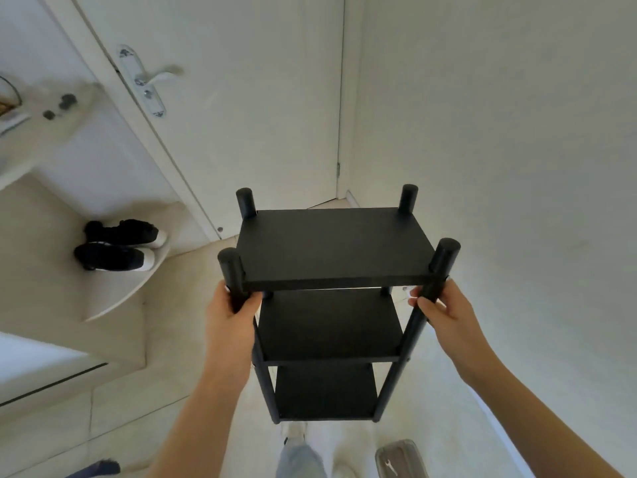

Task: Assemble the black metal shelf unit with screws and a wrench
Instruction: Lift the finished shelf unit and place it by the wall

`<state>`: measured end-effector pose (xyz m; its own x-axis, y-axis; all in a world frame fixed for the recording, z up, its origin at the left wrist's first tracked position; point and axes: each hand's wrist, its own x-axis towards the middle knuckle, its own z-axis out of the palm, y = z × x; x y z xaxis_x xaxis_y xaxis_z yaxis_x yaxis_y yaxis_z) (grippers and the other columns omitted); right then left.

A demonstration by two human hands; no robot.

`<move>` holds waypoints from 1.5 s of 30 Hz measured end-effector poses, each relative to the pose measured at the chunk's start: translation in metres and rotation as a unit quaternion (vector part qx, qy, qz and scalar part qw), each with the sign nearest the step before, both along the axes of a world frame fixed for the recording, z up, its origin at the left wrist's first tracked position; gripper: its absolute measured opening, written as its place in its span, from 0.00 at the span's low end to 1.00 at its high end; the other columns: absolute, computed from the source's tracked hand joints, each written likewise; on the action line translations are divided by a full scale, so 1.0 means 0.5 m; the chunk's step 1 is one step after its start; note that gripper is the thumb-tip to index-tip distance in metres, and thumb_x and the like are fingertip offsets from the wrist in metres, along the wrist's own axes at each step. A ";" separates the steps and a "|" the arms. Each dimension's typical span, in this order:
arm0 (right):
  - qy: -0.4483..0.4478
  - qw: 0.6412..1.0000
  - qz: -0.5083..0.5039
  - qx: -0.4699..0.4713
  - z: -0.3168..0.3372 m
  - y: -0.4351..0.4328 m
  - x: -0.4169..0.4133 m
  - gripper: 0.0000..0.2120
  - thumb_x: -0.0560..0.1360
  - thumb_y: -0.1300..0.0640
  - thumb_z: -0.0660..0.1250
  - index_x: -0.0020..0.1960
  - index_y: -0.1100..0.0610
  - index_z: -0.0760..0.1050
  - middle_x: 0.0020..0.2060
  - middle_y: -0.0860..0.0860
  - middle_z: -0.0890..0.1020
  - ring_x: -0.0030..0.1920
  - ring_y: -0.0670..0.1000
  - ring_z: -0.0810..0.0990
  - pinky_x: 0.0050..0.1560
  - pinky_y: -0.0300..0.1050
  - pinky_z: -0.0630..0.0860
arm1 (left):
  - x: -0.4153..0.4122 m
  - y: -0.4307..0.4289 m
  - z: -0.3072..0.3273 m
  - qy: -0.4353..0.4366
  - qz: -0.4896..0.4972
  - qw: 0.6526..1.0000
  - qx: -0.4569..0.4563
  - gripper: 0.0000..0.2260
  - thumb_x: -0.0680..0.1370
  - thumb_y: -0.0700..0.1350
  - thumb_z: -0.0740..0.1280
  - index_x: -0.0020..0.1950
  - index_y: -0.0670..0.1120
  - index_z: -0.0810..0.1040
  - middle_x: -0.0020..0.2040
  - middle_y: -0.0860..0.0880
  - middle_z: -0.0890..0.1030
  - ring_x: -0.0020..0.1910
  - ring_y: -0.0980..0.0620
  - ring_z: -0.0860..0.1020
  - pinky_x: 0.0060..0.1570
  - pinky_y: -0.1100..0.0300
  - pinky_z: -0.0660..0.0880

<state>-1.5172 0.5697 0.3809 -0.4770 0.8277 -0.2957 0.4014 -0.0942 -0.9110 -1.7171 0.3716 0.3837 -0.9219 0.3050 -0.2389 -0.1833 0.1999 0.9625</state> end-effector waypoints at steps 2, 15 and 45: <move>-0.002 0.999 -0.033 -0.010 -0.010 0.029 -0.016 0.10 0.82 0.64 0.60 0.60 0.54 0.70 0.50 0.49 0.81 0.55 0.52 0.80 0.65 0.55 0.73 | -0.036 0.055 -0.009 -0.009 -0.026 1.000 -0.002 0.09 0.81 0.38 0.67 0.55 0.52 0.79 0.47 0.58 0.84 0.50 0.58 0.81 0.50 0.62 0.72; 0.050 0.953 -0.280 -0.107 -0.033 0.231 -0.092 0.20 0.76 0.67 0.63 0.65 0.54 0.70 0.56 0.51 0.79 0.59 0.54 0.77 0.62 0.54 0.72 | -0.217 0.419 -0.058 -0.044 -0.268 0.961 -0.060 0.09 0.81 0.42 0.67 0.52 0.57 0.75 0.50 0.55 0.81 0.52 0.55 0.79 0.45 0.63 0.71; -0.021 0.830 -0.436 -0.348 -0.408 0.461 0.038 0.05 0.75 0.68 0.61 0.45 0.60 0.73 0.45 0.58 0.74 0.47 0.56 0.75 0.59 0.57 0.75 | -0.185 0.909 -0.481 -0.306 -0.407 0.822 -0.256 0.03 0.80 0.37 0.65 0.52 0.39 0.74 0.55 0.43 0.76 0.57 0.47 0.75 0.63 0.54 0.70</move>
<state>-1.4983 0.8004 0.1768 0.2371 0.4742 -0.8479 -0.0656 -0.8629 -0.5010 -1.8097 0.8262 0.1434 -0.1227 0.4771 -0.8703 -0.2068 0.8453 0.4926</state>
